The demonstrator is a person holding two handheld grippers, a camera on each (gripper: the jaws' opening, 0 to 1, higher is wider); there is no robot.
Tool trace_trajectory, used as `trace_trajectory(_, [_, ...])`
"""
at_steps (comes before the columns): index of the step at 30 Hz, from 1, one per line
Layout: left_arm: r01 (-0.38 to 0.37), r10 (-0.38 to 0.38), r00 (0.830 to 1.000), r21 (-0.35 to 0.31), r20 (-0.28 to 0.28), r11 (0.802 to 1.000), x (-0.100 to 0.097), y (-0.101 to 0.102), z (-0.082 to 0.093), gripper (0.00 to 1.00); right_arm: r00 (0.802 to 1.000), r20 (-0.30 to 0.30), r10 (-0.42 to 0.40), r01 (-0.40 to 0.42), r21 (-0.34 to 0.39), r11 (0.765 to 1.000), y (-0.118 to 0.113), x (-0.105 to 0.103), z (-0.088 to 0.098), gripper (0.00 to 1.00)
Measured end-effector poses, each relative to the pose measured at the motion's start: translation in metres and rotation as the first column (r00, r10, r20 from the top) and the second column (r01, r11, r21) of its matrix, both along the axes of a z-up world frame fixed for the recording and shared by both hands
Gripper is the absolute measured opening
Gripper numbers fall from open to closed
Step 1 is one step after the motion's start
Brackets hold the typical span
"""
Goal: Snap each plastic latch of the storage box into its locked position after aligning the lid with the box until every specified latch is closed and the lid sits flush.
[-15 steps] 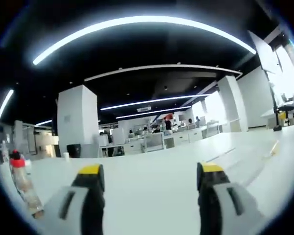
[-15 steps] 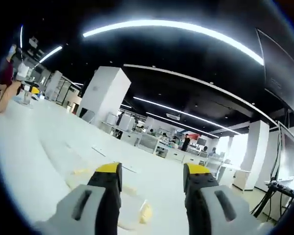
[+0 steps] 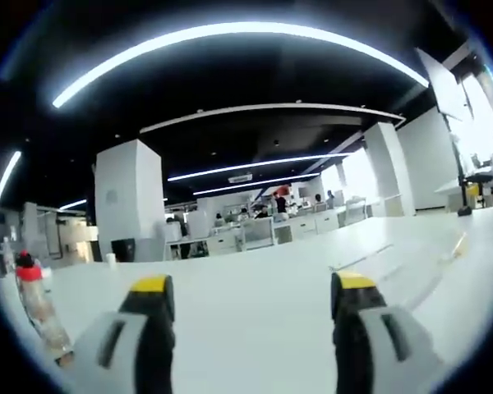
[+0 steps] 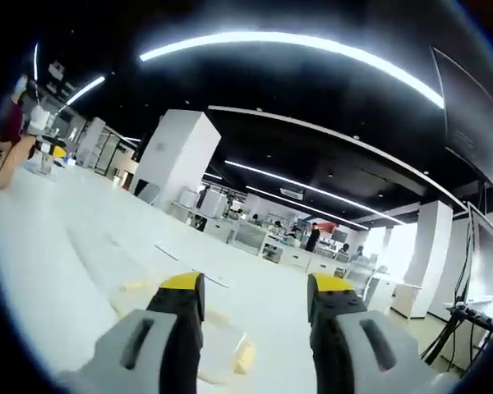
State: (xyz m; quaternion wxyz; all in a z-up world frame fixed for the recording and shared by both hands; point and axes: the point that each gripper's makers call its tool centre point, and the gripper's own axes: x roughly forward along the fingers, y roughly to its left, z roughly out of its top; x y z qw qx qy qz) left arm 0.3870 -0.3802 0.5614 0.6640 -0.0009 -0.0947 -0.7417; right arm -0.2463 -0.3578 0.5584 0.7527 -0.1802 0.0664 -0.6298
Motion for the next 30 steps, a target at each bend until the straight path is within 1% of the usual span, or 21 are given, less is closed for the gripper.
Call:
trace_trajectory(1, [0.005,-0.005,1.000,-0.003,-0.005,1.000,0.000,0.000,0.001,0.79,1.000,0.002,0.000,0.000,-0.001,1.000,0.000,0.000,0.000,0.51])
trace_trajectory(3, [0.018,-0.019,0.999,-0.041,-0.031,0.999,-0.001,0.002,0.009,0.78,1.000,0.005,-0.001,0.001,-0.003,1.000,0.000,0.000,0.001,0.51])
trace_trajectory(6, [0.023,-0.028,0.998,-0.091,-0.052,0.996,0.001,0.009,0.018,0.78,1.000,-0.001,0.002,-0.002,0.000,1.000,0.000,0.002,0.000,0.51])
trace_trajectory(8, [0.016,-0.021,0.998,-0.095,-0.051,0.995,0.002,0.009,0.019,0.78,1.000,-0.008,0.005,-0.005,0.001,1.000,0.000,0.004,-0.001,0.51])
trace_trajectory(10, [0.004,-0.007,0.999,-0.087,-0.043,0.996,0.003,0.009,0.017,0.77,1.000,-0.014,0.011,-0.011,0.005,1.000,0.000,0.006,-0.002,0.51])
trace_trajectory(13, [0.002,-0.004,0.999,-0.065,-0.037,0.998,0.002,0.007,0.014,0.72,1.000,-0.020,0.020,-0.020,0.015,1.000,-0.001,0.007,-0.004,0.50])
trace_trajectory(20, [0.020,-0.025,0.998,-0.085,-0.053,0.996,-0.003,0.009,0.016,0.73,1.000,-0.017,0.024,-0.024,0.013,1.000,0.000,0.008,-0.003,0.50])
trace_trajectory(25, [0.043,-0.047,0.997,-0.075,-0.055,0.996,-0.009,0.009,0.015,0.73,1.000,0.002,0.023,-0.023,0.003,1.000,0.002,0.004,-0.001,0.50])
trace_trajectory(30, [0.072,-0.075,0.996,-0.063,-0.045,0.995,-0.014,0.013,0.014,0.74,0.999,0.031,0.020,-0.019,-0.019,1.000,0.004,-0.002,0.004,0.50])
